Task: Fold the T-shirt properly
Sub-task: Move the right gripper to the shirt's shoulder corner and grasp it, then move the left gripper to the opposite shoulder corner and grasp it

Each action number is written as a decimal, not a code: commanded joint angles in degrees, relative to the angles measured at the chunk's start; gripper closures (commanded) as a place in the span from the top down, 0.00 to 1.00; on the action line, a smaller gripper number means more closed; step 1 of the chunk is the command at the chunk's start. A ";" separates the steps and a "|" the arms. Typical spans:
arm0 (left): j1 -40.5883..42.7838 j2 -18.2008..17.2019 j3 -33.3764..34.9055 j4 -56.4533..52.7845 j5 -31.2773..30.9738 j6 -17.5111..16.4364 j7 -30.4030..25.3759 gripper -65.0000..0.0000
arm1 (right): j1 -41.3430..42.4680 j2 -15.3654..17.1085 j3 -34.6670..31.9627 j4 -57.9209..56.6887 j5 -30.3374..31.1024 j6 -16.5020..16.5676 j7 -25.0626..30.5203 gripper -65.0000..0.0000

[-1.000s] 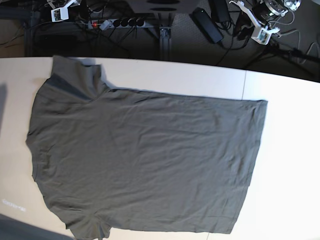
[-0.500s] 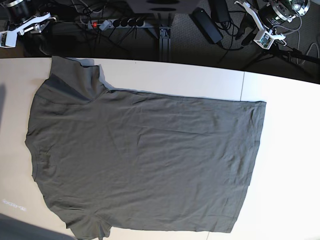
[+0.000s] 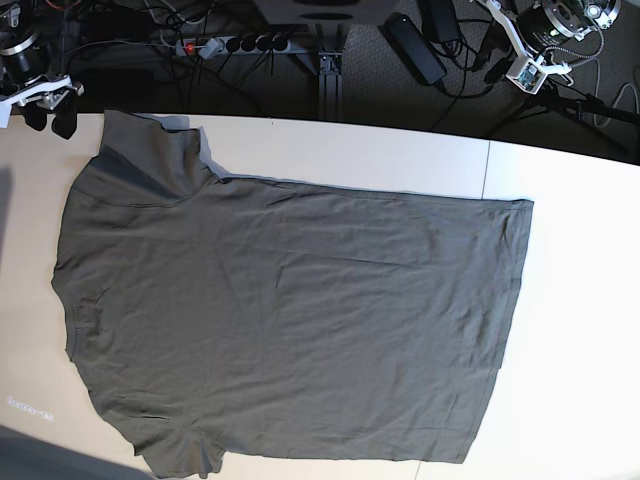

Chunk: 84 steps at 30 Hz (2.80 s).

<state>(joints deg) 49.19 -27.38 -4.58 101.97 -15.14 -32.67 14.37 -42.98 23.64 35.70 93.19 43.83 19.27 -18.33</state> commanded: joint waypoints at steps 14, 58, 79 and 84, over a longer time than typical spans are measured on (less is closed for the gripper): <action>0.66 -0.42 -0.39 0.85 -0.50 -1.44 -0.79 0.30 | 7.72 3.80 -11.91 -10.91 3.30 2.62 -1.42 0.56; -1.53 -4.98 -18.91 11.34 -24.24 -1.05 8.50 0.58 | 7.39 -2.84 -23.08 -10.45 -6.01 3.06 -6.69 0.00; -30.67 -6.10 -7.65 -25.77 -38.29 -1.09 18.75 0.58 | 7.37 -2.84 -23.08 -8.52 -6.97 3.06 -5.90 0.00; -32.06 -6.10 -2.91 -26.77 -37.24 -1.25 19.54 0.58 | 7.39 -2.84 -23.08 -8.52 -6.97 3.06 -5.88 0.00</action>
<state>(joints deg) 16.62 -33.10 -7.86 75.29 -54.52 -34.11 30.26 -34.41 20.80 13.43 85.52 41.08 22.46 -16.16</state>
